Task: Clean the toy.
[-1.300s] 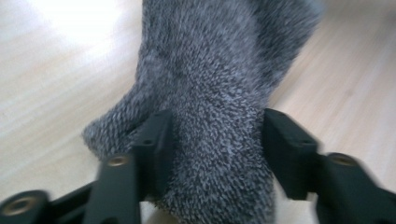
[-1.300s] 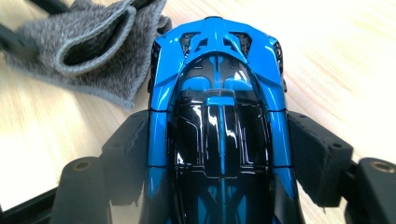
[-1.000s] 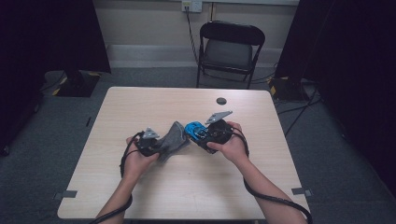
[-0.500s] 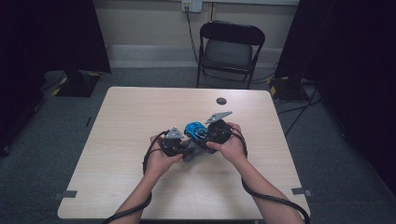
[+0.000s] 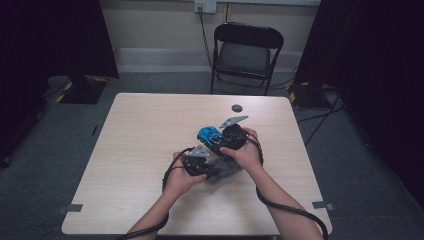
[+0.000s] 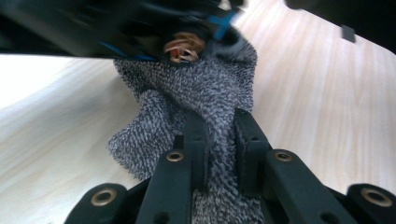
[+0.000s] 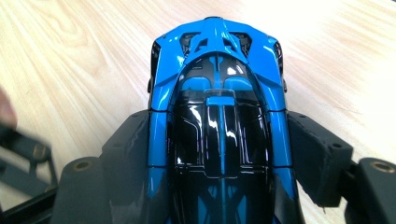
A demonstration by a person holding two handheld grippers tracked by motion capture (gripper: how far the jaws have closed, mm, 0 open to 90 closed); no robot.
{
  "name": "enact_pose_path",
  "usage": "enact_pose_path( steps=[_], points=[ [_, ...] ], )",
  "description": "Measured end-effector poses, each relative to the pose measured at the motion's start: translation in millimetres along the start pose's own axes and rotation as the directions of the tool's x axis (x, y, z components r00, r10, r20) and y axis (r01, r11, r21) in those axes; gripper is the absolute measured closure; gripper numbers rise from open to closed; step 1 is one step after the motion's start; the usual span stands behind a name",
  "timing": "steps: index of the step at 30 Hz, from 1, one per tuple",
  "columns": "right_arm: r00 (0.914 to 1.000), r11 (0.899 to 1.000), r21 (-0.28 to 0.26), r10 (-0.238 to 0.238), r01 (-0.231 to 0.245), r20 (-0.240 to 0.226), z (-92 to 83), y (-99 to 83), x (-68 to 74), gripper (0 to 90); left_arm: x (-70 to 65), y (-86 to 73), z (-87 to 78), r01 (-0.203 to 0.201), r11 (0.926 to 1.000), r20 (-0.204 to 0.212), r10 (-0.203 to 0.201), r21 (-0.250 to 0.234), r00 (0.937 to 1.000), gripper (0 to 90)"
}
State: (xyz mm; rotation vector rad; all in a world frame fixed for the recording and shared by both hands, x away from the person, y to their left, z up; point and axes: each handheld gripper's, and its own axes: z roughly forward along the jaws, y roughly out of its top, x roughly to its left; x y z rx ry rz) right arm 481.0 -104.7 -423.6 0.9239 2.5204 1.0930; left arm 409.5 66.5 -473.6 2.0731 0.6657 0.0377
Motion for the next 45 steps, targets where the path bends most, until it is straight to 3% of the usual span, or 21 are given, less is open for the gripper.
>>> enact_pose_path(
  steps=[3,7,10,13,18,21,23,24,26,32,37,45],
  points=[
    [1.0,1.0,-0.007,0.004,-0.004,0.002,-2.6,2.8,-1.6,28.3,2.5,-1.3,-3.5,0.003,0.9999,-0.005,-0.003,0.01,1.0,78.0],
    [1.0,1.0,-0.014,0.002,-0.002,-0.003,-8.7,5.3,-2.7,28.3,16.7,-5.1,-16.8,0.031,0.9995,-0.052,-0.031,-0.001,0.9981,78.0],
    [1.0,1.0,-0.029,0.003,-0.003,-0.008,-15.3,5.3,-3.1,28.3,30.3,-7.7,-30.0,0.057,0.9983,-0.104,-0.057,-0.004,0.9929,78.0],
    [1.0,0.999,-0.034,-0.005,0.005,-0.007,-21.7,4.0,-2.9,28.3,44.4,-8.0,-42.7,0.081,0.9965,-0.167,-0.083,-0.022,0.9825,78.0],
    [0.9999,0.999,-0.042,-0.011,0.01,-0.013,-29.7,0.0,-2.5,28.3,63.9,-4.2,-59.6,0.118,0.9909,-0.248,-0.131,-0.066,0.96,77.9],
    [0.9997,0.999,-0.043,-0.016,0.015,-0.018,-32.4,-3.9,-0.4,28.3,72.7,0.5,-65.7,0.134,0.9862,-0.282,-0.156,-0.097,0.9465,77.9],
    [0.9997,0.999,-0.043,-0.015,0.015,-0.02,-33.0,-7.4,1.1,28.3,75.5,4.3,-67.4,0.14,0.9827,-0.287,-0.169,-0.122,0.9429,77.8],
    [0.9997,0.999,-0.046,-0.017,0.016,-0.021,-32.8,-9.2,1.6,28.3,75.4,6.3,-66.8,0.142,0.9811,-0.28,-0.174,-0.131,0.9441,77.8],
    [0.9997,0.999,-0.047,-0.015,0.014,-0.02,-32.0,-12.3,3.0,28.3,73.0,10.8,-64.2,0.123,0.9863,-0.279,-0.149,-0.11,0.9486,77.8],
    [0.9997,0.999,-0.039,-0.022,0.022,0.002,-28.5,-17.2,9.5,28.3,59.5,16.5,-49.5,0.111,0.9864,-0.202,-0.134,-0.122,0.9702,77.8],
    [0.9998,0.999,-0.03,-0.009,0.009,0.017,-26.7,-19.5,9.0,28.2,53.2,16.1,-42.2,0.094,0.9894,-0.169,-0.112,-0.11,0.9793,77.9],
    [0.9996,0.999,-0.034,0.004,-0.003,0.029,-23.6,-10.8,5.3,28.3,39.9,17.4,-33.9,0.066,0.9927,-0.133,-0.079,-0.101,0.988,77.8]
  ],
)
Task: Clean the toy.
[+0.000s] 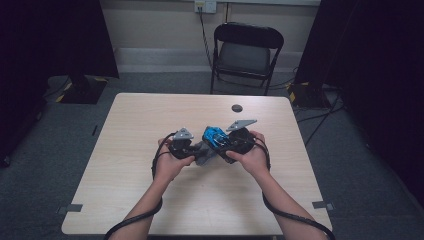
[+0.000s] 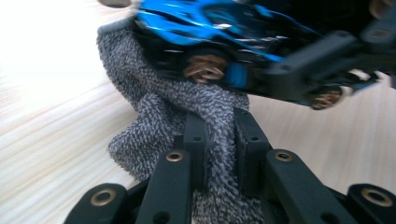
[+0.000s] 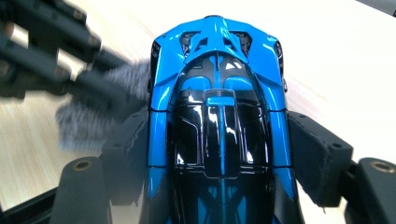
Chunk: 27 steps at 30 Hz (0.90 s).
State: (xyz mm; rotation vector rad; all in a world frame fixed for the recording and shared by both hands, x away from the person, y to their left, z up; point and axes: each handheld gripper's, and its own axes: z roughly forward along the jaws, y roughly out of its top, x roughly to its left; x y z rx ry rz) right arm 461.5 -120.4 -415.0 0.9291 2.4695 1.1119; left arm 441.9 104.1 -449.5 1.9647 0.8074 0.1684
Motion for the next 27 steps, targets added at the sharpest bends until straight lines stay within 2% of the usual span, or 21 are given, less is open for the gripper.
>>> enact_pose_path(
  steps=[8,15,19,23,26,27],
  points=[
    [1.0,1.0,0.008,0.002,-0.002,0.008,4.7,8.1,-3.4,28.3,-7.1,-1.1,4.6,-0.012,0.9999,0.025,0.012,0.002,0.9996,77.8],
    [0.9995,1.0,0.006,0.024,-0.024,0.022,9.7,7.2,-7.9,28.3,-17.2,-5.1,14.2,-0.013,0.9998,0.069,0.012,0.016,0.9975,77.7],
    [0.9989,0.999,-0.006,0.039,-0.039,0.025,10.0,10.2,-9.5,28.3,-32.8,-9.7,22.0,-0.039,0.9984,0.133,0.033,0.04,0.9905,77.7],
    [0.9983,0.999,-0.015,0.049,-0.049,0.032,7.7,13.6,-10.9,28.3,-45.3,-11.9,25.9,-0.063,0.9965,0.197,0.051,0.055,0.9792,77.5],
    [0.9978,0.998,-0.023,0.057,-0.057,0.033,6.4,14.9,-12.6,28.3,-48.1,-14.3,25.6,-0.076,0.9939,0.205,0.058,0.08,0.977,77.3],
    [0.9979,0.998,-0.025,0.057,-0.057,0.029,6.0,15.5,-12.9,28.3,-46.6,-15.0,24.3,-0.077,0.9939,0.196,0.06,0.079,0.9787,77.2]
  ],
)
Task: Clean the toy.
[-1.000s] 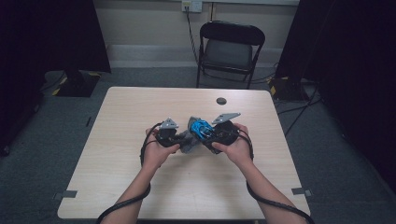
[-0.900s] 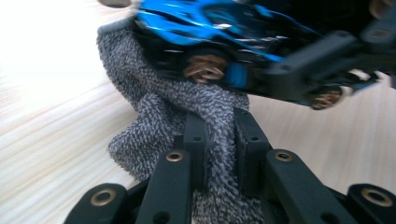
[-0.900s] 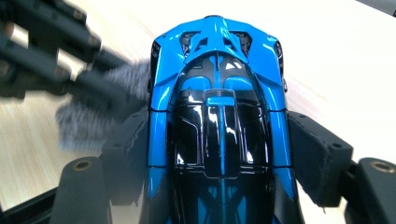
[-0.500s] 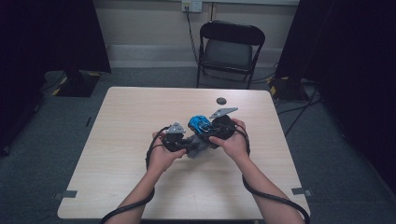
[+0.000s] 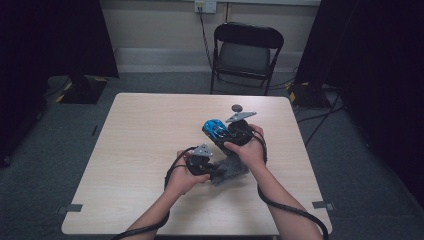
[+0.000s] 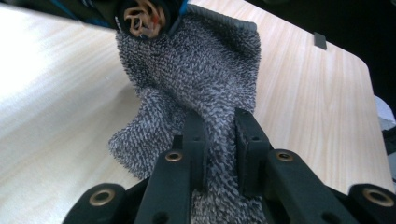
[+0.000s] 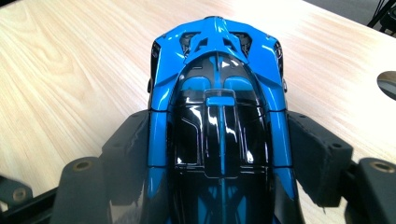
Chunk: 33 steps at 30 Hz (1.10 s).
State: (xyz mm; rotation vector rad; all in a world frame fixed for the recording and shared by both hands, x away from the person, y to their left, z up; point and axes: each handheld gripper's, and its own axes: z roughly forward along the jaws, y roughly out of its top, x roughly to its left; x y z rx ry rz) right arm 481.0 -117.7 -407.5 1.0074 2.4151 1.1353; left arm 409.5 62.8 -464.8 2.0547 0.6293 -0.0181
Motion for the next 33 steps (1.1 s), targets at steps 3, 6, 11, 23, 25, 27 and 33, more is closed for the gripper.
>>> enact_pose_path(
  steps=[3,6,11,23,25,27,33],
  points=[
    [1.0,1.0,0.004,-0.007,0.007,-0.005,-0.6,0.6,0.7,28.3,8.4,-3.2,-7.4,0.012,0.9999,-0.044,-0.011,0.005,0.999,77.2],
    [0.9999,1.0,0.0,-0.009,0.009,-0.014,-2.2,-1.5,1.5,28.3,22.2,-7.3,-20.2,0.045,0.9989,-0.095,-0.047,-0.014,0.9944,77.2],
    [0.9993,1.0,-0.011,-0.024,0.024,-0.028,-9.0,-5.6,4.2,28.3,42.5,-7.9,-43.9,0.076,0.9957,-0.203,-0.085,-0.052,0.9755,77.0],
    [0.9972,0.998,-0.008,-0.055,0.054,-0.051,-12.9,-19.5,15.4,28.3,66.4,-4.0,-65.7,0.122,0.9847,-0.317,-0.156,-0.125,0.9356,76.7],
    [0.9969,0.998,-0.01,-0.058,0.058,-0.052,-11.5,-20.7,17.4,28.3,65.8,-4.1,-63.8,0.119,0.9854,-0.318,-0.152,-0.121,0.9357,76.7],
    [0.9969,0.998,-0.005,-0.061,0.061,-0.05,-10.1,-21.4,18.5,28.3,65.1,-3.8,-62.4,0.12,0.986,-0.313,-0.151,-0.115,0.9378,76.7],
    [0.9963,0.997,0.009,-0.078,0.079,-0.036,-5.6,-22.6,21.3,28.3,56.5,-2.7,-54.8,0.104,0.9877,-0.262,-0.132,-0.116,0.9561,76.7]
  ],
)
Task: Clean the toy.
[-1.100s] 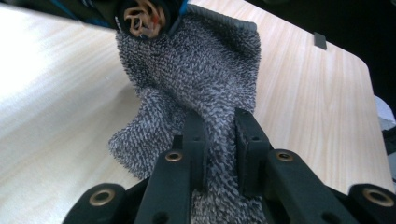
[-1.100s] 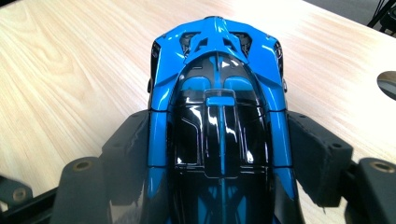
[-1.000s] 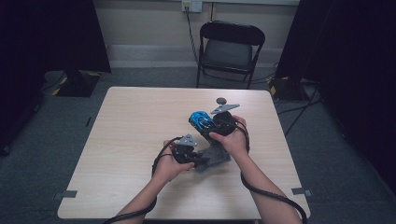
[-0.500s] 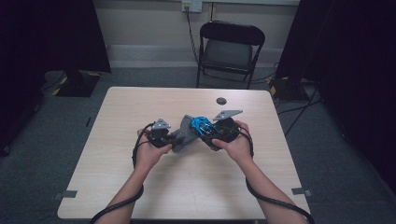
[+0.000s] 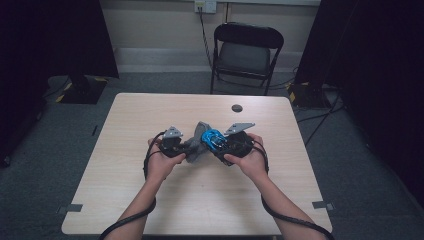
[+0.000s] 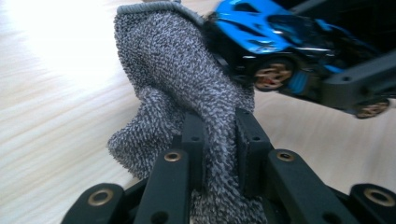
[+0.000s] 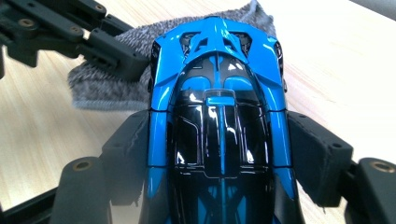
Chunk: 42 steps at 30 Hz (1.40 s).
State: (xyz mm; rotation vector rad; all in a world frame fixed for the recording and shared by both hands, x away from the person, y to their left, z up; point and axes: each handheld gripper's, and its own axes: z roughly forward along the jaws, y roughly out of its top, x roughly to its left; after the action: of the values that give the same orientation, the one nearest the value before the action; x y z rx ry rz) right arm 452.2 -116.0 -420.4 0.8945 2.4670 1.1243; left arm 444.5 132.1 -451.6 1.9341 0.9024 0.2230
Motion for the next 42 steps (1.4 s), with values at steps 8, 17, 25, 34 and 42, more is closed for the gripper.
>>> enact_pose_path(
  steps=[8,17,25,34,42],
  points=[
    [0.9999,1.0,0.008,0.012,-0.012,0.01,5.8,2.8,-0.8,28.3,-11.9,-0.2,6.1,-0.03,0.9994,0.027,0.03,0.017,0.9992,76.9],
    [0.9995,1.0,0.015,0.027,-0.027,0.017,12.9,9.1,-4.9,28.3,-31.2,-2.5,14.9,-0.064,0.9972,0.068,0.062,0.039,0.9958,76.9],
    [0.9978,0.998,0.013,0.061,-0.062,0.024,17.0,13.2,-12.1,28.3,-48.0,-4.7,23.2,-0.093,0.9945,0.122,0.087,0.048,0.9888,76.9],
    [0.9961,0.997,-0.002,0.081,-0.081,0.036,14.3,19.4,-19.7,28.3,-67.2,-6.1,29.8,-0.148,0.9871,0.217,0.132,0.061,0.9673,76.8],
    [0.9894,0.992,-0.012,0.129,-0.129,0.067,3.5,9.3,-41.6,28.3,-55.0,-9.0,16.6,-0.168,0.9819,0.186,0.149,0.089,0.9712,76.5]
  ],
)
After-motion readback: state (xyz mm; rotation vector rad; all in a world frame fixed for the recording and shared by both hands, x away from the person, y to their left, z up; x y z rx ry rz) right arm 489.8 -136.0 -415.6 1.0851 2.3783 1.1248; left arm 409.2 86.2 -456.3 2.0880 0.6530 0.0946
